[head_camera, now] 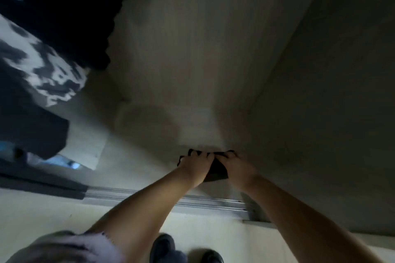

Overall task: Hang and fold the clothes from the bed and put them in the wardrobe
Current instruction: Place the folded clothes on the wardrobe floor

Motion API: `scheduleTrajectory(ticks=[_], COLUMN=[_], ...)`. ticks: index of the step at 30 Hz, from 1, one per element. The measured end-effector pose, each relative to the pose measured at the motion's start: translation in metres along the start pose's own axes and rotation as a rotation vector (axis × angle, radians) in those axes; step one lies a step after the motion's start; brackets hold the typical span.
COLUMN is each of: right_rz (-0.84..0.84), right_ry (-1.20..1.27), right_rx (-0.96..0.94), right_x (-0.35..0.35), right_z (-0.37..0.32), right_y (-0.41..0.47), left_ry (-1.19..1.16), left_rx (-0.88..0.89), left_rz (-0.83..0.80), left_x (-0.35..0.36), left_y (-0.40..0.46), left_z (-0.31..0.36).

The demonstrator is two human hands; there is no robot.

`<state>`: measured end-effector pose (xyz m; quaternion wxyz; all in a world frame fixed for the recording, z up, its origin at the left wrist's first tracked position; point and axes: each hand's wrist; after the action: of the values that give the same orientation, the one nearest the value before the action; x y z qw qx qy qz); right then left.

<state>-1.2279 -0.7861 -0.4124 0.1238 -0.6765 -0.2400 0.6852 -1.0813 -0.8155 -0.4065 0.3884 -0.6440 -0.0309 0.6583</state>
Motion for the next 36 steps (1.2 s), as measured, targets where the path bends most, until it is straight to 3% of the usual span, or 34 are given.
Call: scheduleTrajectory(ticks=[7,13,19,27,30,34,36], right_rz=[0.177,0.4,0.179,0.092,0.049,-0.269,-0.387], right_ry=[-0.09,-0.133,-0.029,0.053,0.019,-0.051,-0.124], right_rx=[0.164,0.351,0.418,0.393,0.377,0.343,0.29], right_x=[0.057,0.15,0.261,0.303,0.305,0.26,0.21], right_z=[0.087,0.131,0.137,0.137,0.137,0.137,0.134], right_y=[0.102,0.152,0.173,0.168,0.169,0.156,0.147], left_ry=[0.093,0.119,0.069,0.122,0.113,-0.04,-0.039], left_rx=[0.116,0.127,0.163,0.119,0.094,0.15,0.177], left_rz=[0.147,0.449,0.264,0.139,0.045,-0.246,-0.257], left_x=[0.027,0.116,0.231,0.262,0.257,0.213,0.174], left_y=[0.163,0.251,0.3,0.299,0.297,0.277,0.252], left_z=[0.007,0.028,0.038,0.052,0.055,0.049,0.047])
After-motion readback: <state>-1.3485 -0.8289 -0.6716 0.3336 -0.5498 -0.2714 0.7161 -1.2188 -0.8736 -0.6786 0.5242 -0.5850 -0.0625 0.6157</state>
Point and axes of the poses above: each hand's wrist, its own y-axis towards the middle knuckle, its own x-axis out of the palm, z = x × y, and after that the axes turned 6 degrees about -y, right-handed
